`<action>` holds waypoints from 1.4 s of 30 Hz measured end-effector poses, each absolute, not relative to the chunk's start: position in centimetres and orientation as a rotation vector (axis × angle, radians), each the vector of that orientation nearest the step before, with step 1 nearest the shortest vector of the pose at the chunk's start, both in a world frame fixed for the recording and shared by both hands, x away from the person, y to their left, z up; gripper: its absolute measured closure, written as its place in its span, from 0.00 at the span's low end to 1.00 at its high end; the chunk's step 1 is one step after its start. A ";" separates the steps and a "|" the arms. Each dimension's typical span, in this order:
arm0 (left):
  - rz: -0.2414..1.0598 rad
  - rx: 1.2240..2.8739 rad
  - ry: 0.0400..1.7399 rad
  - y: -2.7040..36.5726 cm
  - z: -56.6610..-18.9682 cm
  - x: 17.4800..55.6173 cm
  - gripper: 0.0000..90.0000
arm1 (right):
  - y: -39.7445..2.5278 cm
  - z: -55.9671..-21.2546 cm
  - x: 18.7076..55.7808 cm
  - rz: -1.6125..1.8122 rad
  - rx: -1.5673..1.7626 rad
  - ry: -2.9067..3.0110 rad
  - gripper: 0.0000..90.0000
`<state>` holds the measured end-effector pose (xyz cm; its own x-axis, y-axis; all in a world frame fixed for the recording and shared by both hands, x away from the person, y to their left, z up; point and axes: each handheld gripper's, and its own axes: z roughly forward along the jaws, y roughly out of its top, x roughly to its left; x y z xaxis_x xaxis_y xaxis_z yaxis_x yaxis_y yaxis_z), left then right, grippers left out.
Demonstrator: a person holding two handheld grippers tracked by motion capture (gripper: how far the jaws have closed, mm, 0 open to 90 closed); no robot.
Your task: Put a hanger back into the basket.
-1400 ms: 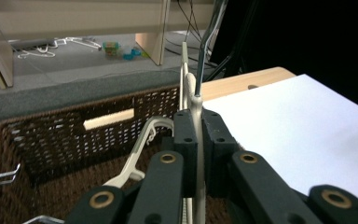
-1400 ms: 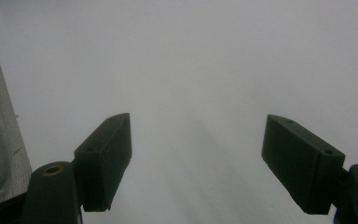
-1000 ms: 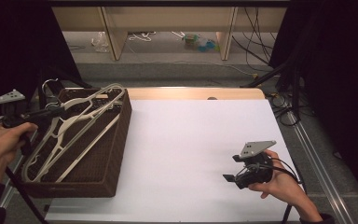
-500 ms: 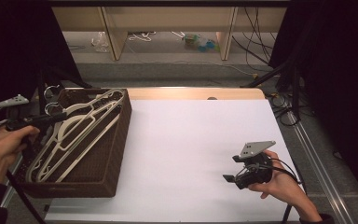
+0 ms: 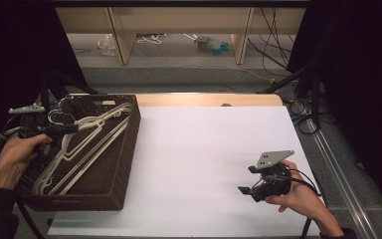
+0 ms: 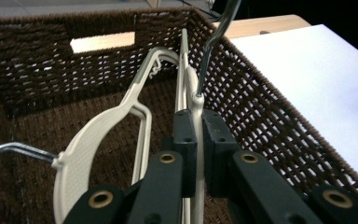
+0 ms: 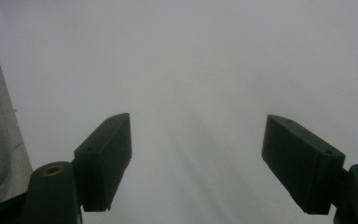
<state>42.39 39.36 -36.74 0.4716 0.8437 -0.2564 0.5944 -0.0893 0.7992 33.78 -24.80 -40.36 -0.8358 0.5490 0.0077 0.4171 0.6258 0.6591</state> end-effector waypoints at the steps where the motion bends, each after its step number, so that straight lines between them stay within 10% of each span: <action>1: 0.345 1.790 1.239 39.4 -36.9 42.4 0.94 | -24.8 -40.4 33.8 1.000 0.798 2.654 0.28; 20: 0.589 1.733 1.497 40.7 -38.3 42.3 0.64 | -24.8 -40.4 33.8 0.999 0.805 2.659 0.28; 42: 0.727 1.660 1.168 33.9 -34.2 35.4 0.41 | -24.6 -40.2 33.6 1.075 0.792 2.574 0.26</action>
